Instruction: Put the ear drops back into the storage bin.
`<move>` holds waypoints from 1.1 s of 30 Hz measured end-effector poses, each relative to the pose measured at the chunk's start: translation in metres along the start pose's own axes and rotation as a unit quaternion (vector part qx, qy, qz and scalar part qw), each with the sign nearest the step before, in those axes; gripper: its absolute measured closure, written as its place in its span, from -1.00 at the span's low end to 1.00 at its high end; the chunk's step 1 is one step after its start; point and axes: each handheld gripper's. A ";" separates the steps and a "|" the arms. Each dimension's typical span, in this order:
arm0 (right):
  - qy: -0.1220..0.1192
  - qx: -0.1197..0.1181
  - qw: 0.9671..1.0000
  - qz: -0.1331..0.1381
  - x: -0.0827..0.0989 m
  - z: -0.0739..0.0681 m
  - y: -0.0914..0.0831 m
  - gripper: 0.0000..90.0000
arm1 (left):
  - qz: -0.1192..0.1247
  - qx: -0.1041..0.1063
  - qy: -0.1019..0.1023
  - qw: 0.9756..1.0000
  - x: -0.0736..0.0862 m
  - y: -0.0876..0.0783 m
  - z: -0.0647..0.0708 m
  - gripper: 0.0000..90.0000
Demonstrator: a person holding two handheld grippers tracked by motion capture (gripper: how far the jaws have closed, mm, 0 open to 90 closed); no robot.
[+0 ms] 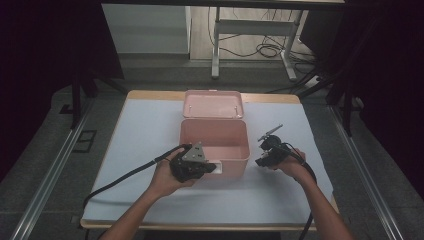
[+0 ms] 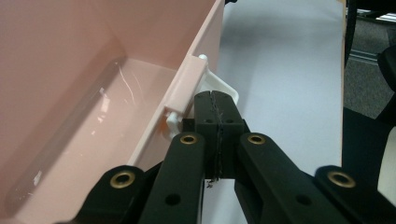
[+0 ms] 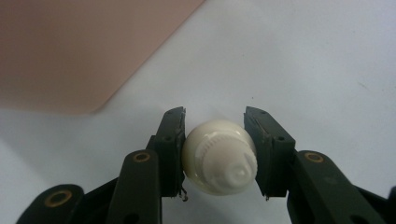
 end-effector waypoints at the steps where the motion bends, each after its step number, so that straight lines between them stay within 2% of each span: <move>1: -0.001 0.002 1.000 -0.002 0.000 0.000 0.000 0.33 | 0.000 0.000 0.000 1.000 0.000 0.000 0.000 1.00; 3: -0.004 0.009 1.000 -0.004 0.000 0.000 -0.001 0.33 | 0.000 -0.001 0.000 1.000 0.000 0.000 0.000 1.00; 7: 0.001 0.007 1.000 0.009 0.000 0.005 -0.009 0.33 | 0.000 0.000 0.000 1.000 0.000 0.000 0.000 1.00; 15: 0.007 0.003 0.999 0.054 -0.006 0.014 -0.045 0.33 | 0.000 0.000 0.001 1.000 0.000 0.000 0.000 1.00; 21: 0.002 -0.001 0.996 0.084 -0.020 0.017 -0.073 0.33 | 0.003 0.001 -0.003 1.000 0.000 0.000 0.000 1.00; 30: -0.010 -0.007 0.994 0.111 -0.047 0.011 -0.099 0.33 | 0.002 0.001 -0.003 1.000 0.000 0.000 0.000 1.00; 31: -0.014 -0.007 0.993 0.115 -0.051 0.009 -0.102 0.33 | -0.004 0.000 0.002 1.000 -0.001 -0.001 -0.001 1.00; 33: -0.019 -0.010 0.993 0.118 -0.056 0.007 -0.106 0.33 | 0.002 0.001 -0.003 1.000 -0.001 0.000 0.000 1.00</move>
Point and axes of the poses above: each handheld gripper's, and its own axes: y roughly forward along the jaws, x roughly out of its underside, z roughly to its right, and after that the axes turned 7 degrees about x, right-handed
